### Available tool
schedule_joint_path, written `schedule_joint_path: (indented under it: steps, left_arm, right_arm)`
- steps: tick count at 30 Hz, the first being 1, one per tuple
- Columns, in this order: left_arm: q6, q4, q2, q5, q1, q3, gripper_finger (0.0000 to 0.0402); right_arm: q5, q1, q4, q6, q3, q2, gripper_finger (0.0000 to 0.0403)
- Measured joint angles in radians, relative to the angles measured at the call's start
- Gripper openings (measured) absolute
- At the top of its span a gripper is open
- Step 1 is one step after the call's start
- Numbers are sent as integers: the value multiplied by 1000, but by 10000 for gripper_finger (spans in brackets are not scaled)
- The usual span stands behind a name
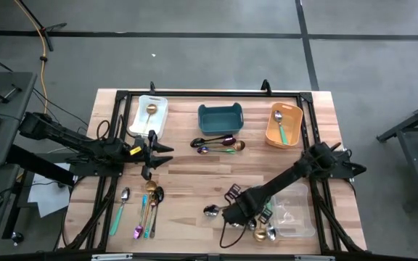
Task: Sort silverware by color (type)
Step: Put the light green spoon into the orange bin
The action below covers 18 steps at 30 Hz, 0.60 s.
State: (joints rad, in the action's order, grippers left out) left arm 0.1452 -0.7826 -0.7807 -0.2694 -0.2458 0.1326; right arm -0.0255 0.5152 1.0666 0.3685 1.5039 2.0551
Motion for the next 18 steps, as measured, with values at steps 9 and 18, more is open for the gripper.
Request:
schedule_joint_path:
  steps: [9, 18]
  left_arm:
    - [0, 0, 0, -3, 0, 0, 136]
    - [0, 0, 0, -3, 0, 0, 136]
  right_arm:
    - [18, -57, 32, -73, 48, -48, 37]
    - [-58, -119, -35, -195, -63, -233, 37]
